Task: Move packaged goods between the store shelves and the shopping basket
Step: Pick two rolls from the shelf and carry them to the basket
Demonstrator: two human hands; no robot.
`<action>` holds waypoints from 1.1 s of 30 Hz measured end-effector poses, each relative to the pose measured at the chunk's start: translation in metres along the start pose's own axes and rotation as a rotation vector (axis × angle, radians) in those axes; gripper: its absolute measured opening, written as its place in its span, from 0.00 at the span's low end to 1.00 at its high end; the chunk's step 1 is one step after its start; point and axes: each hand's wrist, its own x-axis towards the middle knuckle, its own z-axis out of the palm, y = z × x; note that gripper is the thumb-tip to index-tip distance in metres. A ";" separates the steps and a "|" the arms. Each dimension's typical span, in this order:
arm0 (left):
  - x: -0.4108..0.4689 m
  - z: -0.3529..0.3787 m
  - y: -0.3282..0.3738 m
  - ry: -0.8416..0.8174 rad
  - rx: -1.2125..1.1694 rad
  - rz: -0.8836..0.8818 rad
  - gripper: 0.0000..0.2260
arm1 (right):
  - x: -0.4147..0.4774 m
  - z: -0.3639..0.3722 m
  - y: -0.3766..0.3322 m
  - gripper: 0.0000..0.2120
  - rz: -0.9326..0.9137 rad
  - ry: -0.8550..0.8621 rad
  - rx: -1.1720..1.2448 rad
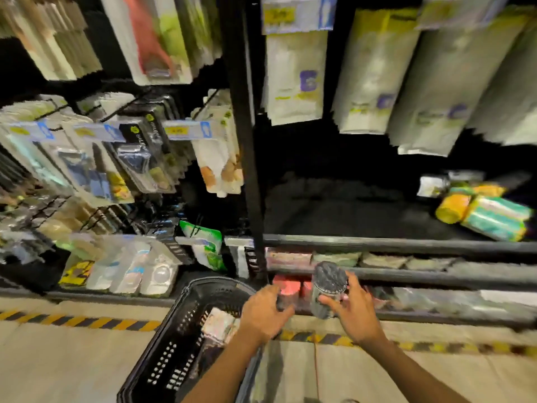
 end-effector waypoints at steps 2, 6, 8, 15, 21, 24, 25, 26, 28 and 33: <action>0.007 0.015 0.036 -0.026 0.060 0.101 0.23 | -0.014 -0.035 0.019 0.34 0.046 0.110 0.010; 0.014 0.048 0.119 -0.109 0.156 0.291 0.23 | -0.050 -0.105 0.066 0.32 0.132 0.309 0.038; 0.014 0.074 0.167 -0.155 0.193 0.388 0.22 | -0.077 -0.146 0.095 0.30 0.176 0.411 0.045; -0.016 0.167 0.325 -0.266 0.264 0.603 0.23 | -0.173 -0.271 0.182 0.28 0.280 0.645 0.052; -0.050 0.245 0.449 -0.330 0.314 0.830 0.25 | -0.250 -0.365 0.239 0.27 0.353 0.842 0.061; -0.055 0.278 0.502 -0.374 0.362 0.913 0.25 | -0.276 -0.399 0.265 0.28 0.408 0.934 0.069; -0.055 0.288 0.517 -0.391 0.377 0.936 0.25 | -0.281 -0.409 0.273 0.29 0.424 0.960 0.071; -0.054 0.299 0.532 -0.408 0.388 0.966 0.25 | -0.285 -0.418 0.281 0.29 0.446 0.986 0.076; -0.050 0.320 0.561 -0.450 0.411 1.007 0.25 | -0.290 -0.436 0.298 0.29 0.479 1.036 0.098; -0.019 0.378 0.635 -0.526 0.453 1.083 0.22 | -0.279 -0.487 0.340 0.27 0.530 1.141 0.138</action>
